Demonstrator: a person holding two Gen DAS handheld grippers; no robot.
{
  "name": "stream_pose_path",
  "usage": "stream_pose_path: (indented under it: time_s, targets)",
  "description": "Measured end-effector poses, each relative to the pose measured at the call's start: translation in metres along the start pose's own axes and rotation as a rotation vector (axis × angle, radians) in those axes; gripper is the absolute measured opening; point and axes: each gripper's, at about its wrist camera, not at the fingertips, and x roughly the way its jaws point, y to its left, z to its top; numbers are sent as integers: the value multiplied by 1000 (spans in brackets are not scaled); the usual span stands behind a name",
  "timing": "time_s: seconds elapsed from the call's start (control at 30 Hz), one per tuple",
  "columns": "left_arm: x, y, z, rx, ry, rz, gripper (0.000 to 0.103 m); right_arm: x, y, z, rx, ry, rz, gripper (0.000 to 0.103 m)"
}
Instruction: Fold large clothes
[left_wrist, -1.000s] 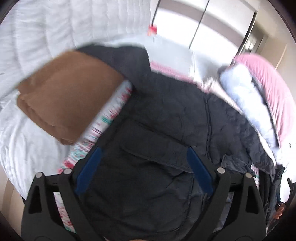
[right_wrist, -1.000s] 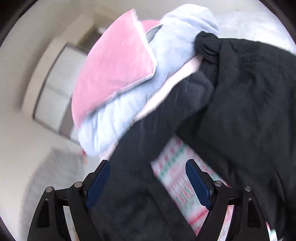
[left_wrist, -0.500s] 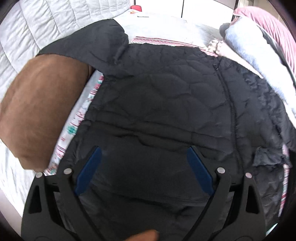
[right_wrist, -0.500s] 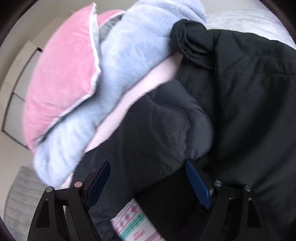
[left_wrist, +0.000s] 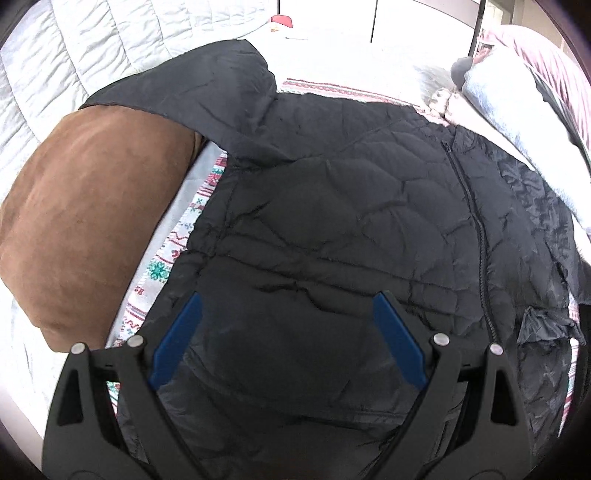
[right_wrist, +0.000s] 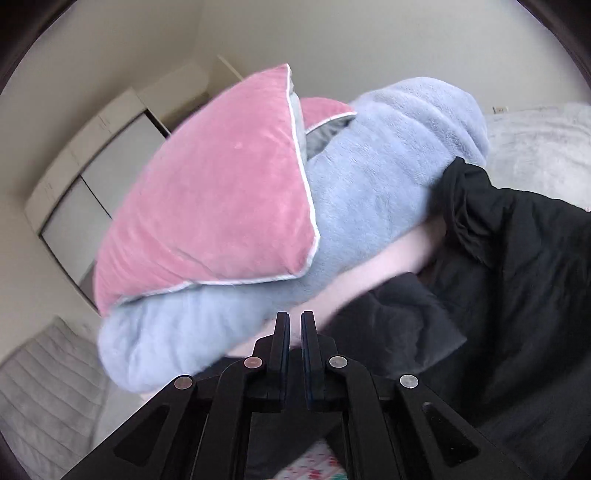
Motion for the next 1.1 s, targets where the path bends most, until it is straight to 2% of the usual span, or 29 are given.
stream_pose_path:
  time_s: [0.03,0.07,0.1,0.17,0.2,0.23,0.27,0.3,0.33,0.47,0.57,0.6,0.63,0.67,0.7,0.73,0.77,0.83,0.9,0.97,1.0,1.03,1.1]
  targets:
    - [-1,2,1,-6,-5,0,93,10,-8,-5,18,48,-27,6]
    - [-2,3,1,-7,-6,2,93,25,-21,-14,77,141,-65,6]
    - [-2,5,1,-8,-5,3,93,32,-34,-20,150,225,-57,10]
    - [-3,8,1,-13,-2,-3,93,34,-47,-30,266,314,1,10]
    - [-3,9,1,-18,-1,-8,93,28,-46,-31,282,319,-11,15]
    - [-3,11,2,-22,-1,-11,93,22,-45,-30,280,304,-25,34]
    - [-4,11,1,-25,-1,-13,93,17,-42,-29,270,285,-46,48]
    - [-3,12,0,-24,1,-16,93,14,-38,-28,261,275,-72,69]
    - [-3,12,-1,-19,2,-18,93,14,-37,-27,259,263,-84,72]
    - [1,8,-3,13,13,-12,93,30,-47,-26,309,242,-117,72]
    - [2,7,-3,13,17,-17,93,51,-54,-27,258,226,-161,71]
    - [2,7,-3,14,17,-19,93,57,-58,-26,252,204,-155,62]
    - [2,6,-3,17,15,-18,93,61,-63,-23,270,196,-130,36]
    - [2,6,-3,20,13,-15,93,65,-72,-22,319,199,-97,17]
    - [2,6,-3,24,11,-13,93,64,-82,-21,404,200,-61,7]
    - [2,7,-3,25,9,-12,93,53,-82,-16,452,160,-19,6]
    - [1,7,-3,23,10,-12,93,39,-72,-8,427,105,18,5]
    - [1,9,-1,7,12,-25,93,0,-21,16,221,-34,88,5]
    - [-1,12,0,-5,6,-40,93,-25,22,24,92,-96,149,5]
    - [-1,13,0,-6,2,-42,93,-34,47,20,26,-114,166,5]
    - [-1,14,0,-6,0,-42,93,-33,59,16,-27,-118,141,5]
    - [-1,15,1,-9,-2,-41,93,-28,68,10,-76,-108,113,5]
    - [-1,19,2,-20,-6,-39,93,-19,81,2,-111,-68,117,5]
